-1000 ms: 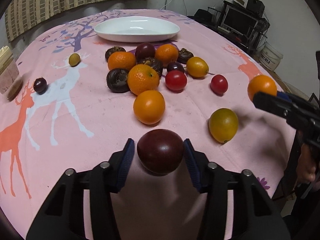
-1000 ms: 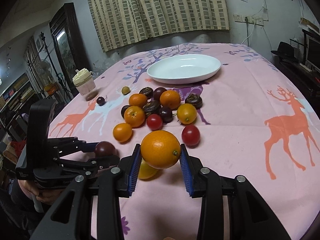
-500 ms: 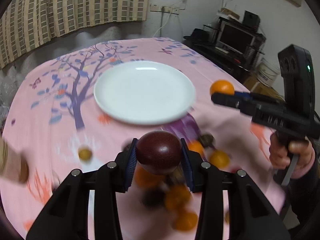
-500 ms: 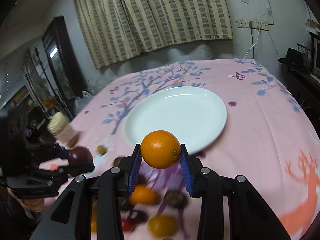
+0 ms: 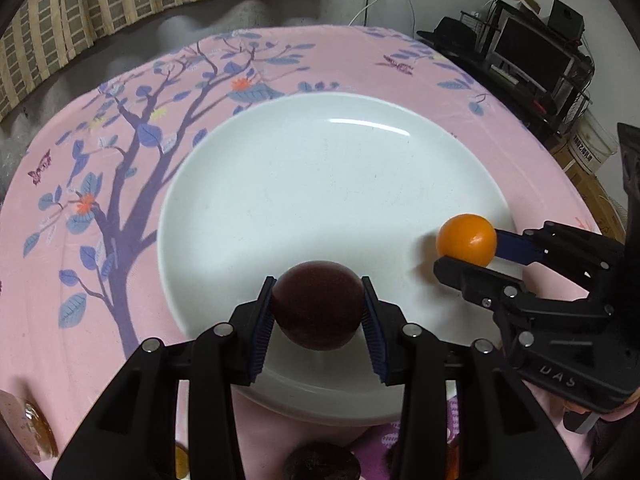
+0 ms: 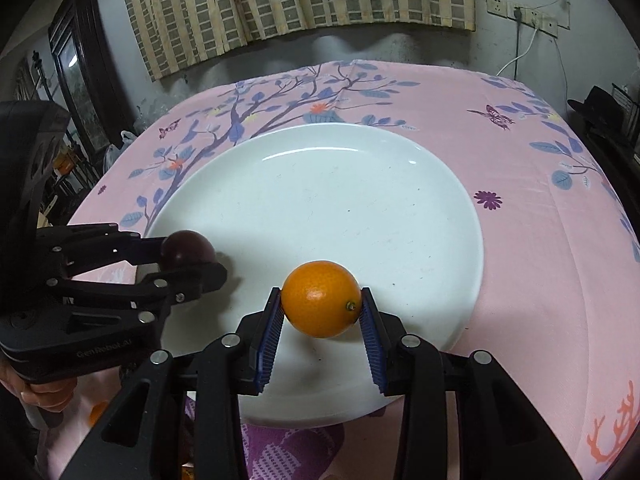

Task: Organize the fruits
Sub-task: 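Carry both fruits over the white plate and open both tools to drop them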

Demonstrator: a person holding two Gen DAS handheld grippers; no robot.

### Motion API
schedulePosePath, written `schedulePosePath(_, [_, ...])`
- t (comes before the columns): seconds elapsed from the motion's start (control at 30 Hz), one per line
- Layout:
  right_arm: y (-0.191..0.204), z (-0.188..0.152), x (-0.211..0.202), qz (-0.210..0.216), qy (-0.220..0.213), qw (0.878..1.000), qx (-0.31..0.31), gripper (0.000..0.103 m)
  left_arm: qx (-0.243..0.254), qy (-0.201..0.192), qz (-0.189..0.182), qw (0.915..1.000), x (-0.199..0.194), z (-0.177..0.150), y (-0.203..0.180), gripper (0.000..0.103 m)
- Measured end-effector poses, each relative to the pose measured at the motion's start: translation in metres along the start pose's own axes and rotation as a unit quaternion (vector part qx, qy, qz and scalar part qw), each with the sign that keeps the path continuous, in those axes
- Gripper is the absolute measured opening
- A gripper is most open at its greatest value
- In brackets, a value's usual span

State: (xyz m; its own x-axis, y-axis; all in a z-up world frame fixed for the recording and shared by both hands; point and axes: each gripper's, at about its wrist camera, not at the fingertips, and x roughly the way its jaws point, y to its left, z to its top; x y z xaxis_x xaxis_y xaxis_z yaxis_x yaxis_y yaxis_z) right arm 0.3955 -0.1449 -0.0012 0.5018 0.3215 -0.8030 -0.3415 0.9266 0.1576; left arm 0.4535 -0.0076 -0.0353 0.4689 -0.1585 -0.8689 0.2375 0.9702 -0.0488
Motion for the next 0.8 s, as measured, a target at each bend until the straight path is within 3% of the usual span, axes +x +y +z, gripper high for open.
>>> schedulePosePath(0.1, [0.003,-0.001,0.003,-0.001,0.008,1.0,-0.009,0.039,0.008,-0.003,0.018,0.9998,0.003,-0.003,-0.006,0.054])
schedulePosePath(0.2, [0.008,-0.005,-0.013,-0.018,-0.003,1.0,-0.021,0.05,0.014,-0.012,0.042,0.999,-0.012,-0.003,-0.009,0.067])
schedulePosePath(0.27, [0.016,-0.011,-0.039,-0.018,-0.021,0.999,-0.033,0.065,0.015,-0.034,0.049,0.9981,-0.037,-0.011,-0.01,0.078])
schedulePosePath(0.4, [0.031,-0.047,-0.109,0.018,-0.068,0.996,-0.046,0.074,0.011,-0.096,0.047,0.9941,-0.105,-0.049,-0.011,0.098])
schedulePosePath(0.47, [0.04,-0.077,-0.142,0.037,-0.091,0.994,-0.048,0.079,0.007,-0.11,0.052,0.9925,-0.126,-0.074,-0.012,0.098])
schedulePosePath(0.57, [0.057,-0.127,-0.173,0.057,-0.107,0.991,-0.053,0.079,-0.006,-0.125,0.065,0.99,-0.148,-0.121,-0.013,0.098])
schedulePosePath(0.67, [0.075,-0.175,-0.19,0.058,-0.116,0.99,-0.061,0.079,-0.042,-0.128,0.039,0.9901,-0.157,-0.169,-0.008,0.098])
schedulePosePath(0.8, [0.099,-0.215,-0.184,0.034,-0.105,0.991,-0.081,0.079,-0.081,-0.112,0.007,0.9904,-0.153,-0.224,-0.007,0.098])
